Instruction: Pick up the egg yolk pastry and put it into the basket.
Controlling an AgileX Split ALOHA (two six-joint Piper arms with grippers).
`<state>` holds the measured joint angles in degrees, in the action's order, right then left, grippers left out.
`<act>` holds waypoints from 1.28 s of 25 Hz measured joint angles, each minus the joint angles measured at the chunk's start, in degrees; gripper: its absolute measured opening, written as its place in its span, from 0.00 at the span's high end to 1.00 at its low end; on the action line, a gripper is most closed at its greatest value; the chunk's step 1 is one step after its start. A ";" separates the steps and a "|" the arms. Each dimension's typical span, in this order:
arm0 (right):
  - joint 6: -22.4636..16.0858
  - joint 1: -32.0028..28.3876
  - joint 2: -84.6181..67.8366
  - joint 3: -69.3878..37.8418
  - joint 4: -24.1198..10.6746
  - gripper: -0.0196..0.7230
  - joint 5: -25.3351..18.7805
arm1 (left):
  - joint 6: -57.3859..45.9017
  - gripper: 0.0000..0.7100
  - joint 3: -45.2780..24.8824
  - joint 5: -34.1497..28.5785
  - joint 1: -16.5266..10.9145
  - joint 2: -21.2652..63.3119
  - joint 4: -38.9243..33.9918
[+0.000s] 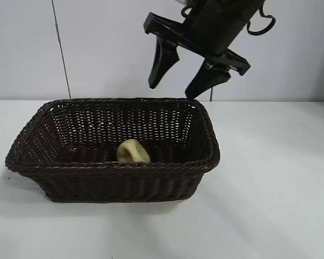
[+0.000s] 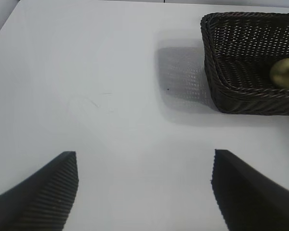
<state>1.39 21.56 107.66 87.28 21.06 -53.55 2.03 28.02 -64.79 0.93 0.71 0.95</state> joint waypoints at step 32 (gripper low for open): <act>-2.37 -21.59 -4.71 -5.28 -15.44 0.31 -15.87 | 0.00 0.21 0.00 0.00 0.00 0.00 0.00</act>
<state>-0.98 -0.03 102.95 82.00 5.62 -69.42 2.03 28.02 -64.79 0.93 0.71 0.95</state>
